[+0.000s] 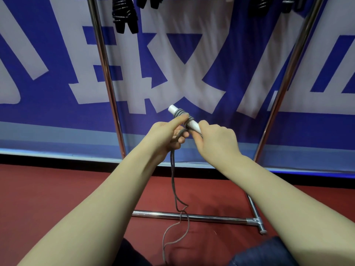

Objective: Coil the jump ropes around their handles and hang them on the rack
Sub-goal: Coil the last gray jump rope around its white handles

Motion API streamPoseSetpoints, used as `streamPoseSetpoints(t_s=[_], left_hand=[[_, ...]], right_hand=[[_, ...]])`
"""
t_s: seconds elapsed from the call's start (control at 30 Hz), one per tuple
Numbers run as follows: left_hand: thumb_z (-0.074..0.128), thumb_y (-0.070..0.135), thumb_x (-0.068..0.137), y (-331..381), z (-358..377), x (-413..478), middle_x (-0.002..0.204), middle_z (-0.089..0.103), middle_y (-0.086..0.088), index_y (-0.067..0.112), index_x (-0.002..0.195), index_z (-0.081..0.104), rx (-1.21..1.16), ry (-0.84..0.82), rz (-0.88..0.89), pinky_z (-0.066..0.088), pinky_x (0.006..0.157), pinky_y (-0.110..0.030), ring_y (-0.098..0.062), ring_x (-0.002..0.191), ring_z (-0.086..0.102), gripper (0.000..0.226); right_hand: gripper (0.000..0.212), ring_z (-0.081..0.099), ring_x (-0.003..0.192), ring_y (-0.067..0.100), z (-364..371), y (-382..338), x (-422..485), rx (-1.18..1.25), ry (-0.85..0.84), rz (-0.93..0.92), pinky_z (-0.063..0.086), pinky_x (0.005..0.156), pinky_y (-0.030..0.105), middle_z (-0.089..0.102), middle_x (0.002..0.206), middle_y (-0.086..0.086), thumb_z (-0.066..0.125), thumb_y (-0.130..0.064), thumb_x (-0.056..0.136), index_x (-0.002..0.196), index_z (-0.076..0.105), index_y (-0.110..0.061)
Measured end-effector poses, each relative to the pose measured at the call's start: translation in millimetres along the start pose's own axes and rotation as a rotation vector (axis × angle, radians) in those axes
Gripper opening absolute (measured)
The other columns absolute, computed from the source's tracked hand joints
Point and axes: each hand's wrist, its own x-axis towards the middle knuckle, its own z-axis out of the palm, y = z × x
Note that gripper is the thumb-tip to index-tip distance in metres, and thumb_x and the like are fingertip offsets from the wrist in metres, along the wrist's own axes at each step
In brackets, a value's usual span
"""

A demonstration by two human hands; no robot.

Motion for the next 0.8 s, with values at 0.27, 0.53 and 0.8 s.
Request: streamPoseSetpoints(t_s=[0.27,0.53,0.8], left_hand=[[0.067,0.046,0.089,-9,-4,4,0.060,0.049,0.000,0.005,0.077,0.063,0.109,0.022,0.077,0.032,0.051,-0.020,-0.008,0.047,0.038,0.042],[0.053,0.039,0.097,-5,-10,0,0.058,0.044,0.005,0.007,0.078,0.057,0.145,-0.166,0.188,0.030,0.055,-0.019,-0.008,0.051,0.034,0.037],[0.052,0.041,0.087,0,-20,0,0.063,0.049,0.008,0.001,0.095,0.056,0.062,-0.312,0.250,0.033,0.055,-0.016,-0.006,0.054,0.037,0.042]], right_hand=[[0.028,0.052,0.052,0.033,13,-5,-2,0.066,0.119,-0.039,0.022,0.045,0.030,0.051,0.062,0.004,0.065,-0.029,0.091,0.085,0.044,-0.013],[0.031,0.056,0.051,0.024,-1,8,-3,1.440,-0.513,0.319,0.049,0.049,0.031,0.063,0.067,0.012,0.053,-0.038,0.098,0.095,0.052,-0.007],[0.030,0.024,0.034,0.002,-7,12,-1,1.830,-0.610,0.290,0.017,0.031,0.014,0.039,0.057,-0.001,0.053,-0.029,0.090,0.101,0.059,-0.001]])
